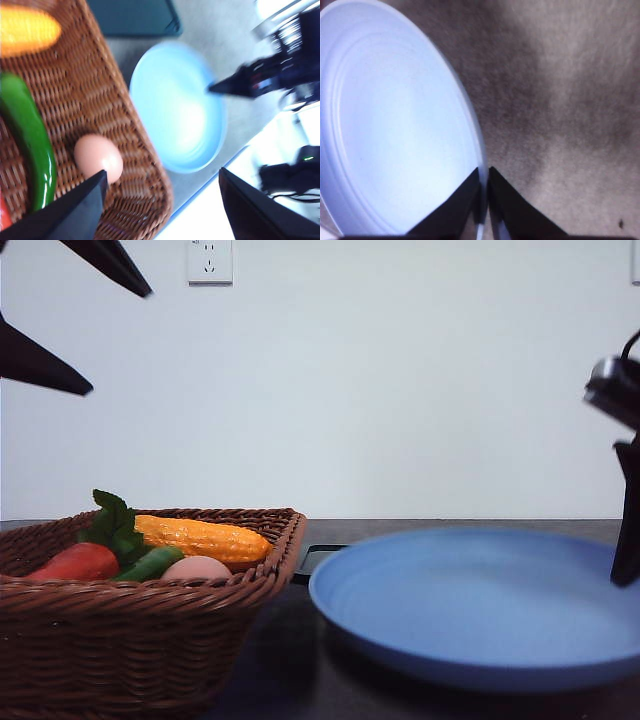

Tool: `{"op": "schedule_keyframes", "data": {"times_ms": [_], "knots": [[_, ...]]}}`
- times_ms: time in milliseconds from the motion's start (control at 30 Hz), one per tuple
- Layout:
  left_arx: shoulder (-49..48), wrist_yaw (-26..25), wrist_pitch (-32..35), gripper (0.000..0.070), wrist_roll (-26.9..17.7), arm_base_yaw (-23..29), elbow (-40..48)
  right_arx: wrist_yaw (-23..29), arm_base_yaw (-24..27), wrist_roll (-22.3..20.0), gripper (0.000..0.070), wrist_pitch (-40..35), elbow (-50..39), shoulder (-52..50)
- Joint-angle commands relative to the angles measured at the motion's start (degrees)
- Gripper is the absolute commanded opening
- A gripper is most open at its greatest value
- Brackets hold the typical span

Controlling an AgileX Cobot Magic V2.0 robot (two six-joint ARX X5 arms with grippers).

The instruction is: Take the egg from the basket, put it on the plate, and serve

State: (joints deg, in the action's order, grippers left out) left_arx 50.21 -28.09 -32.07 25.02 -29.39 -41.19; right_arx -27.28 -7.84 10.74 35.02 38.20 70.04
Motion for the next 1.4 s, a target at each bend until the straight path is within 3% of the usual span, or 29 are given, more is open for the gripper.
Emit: {"op": "schedule_keyframes", "data": {"times_ms": [0,200,400,667,933,1167,1367], "knots": [[1.5,4.2,0.2,0.0458,2.9,-3.4,-0.7,0.4,-0.1,0.2,0.0,0.2,0.4,-1.0],[8.0,12.8,0.9,0.0456,5.6,-10.6,-0.8,0.8,-0.1,0.9,0.0,1.6,0.4,-6.1],[16.9,17.7,1.9,0.0456,5.7,-12.3,-2.1,0.8,-0.1,1.3,0.0,2.1,0.4,-8.9],[27.1,17.7,5.3,0.0455,5.7,-12.3,-4.4,0.8,-0.1,1.2,0.0,2.3,0.4,-9.5],[30.5,17.7,7.5,0.0423,5.7,-12.3,-4.5,0.8,-0.1,0.8,0.0,2.3,0.4,-9.5],[30.8,17.7,7.3,0.0298,5.0,-12.3,-4.5,0.8,-0.1,0.8,0.0,2.3,0.4,-9.5],[30.8,17.7,6.9,0.0236,4.1,-12.3,-4.5,0.8,-0.1,0.8,0.0,2.3,0.4,-9.5]]}}
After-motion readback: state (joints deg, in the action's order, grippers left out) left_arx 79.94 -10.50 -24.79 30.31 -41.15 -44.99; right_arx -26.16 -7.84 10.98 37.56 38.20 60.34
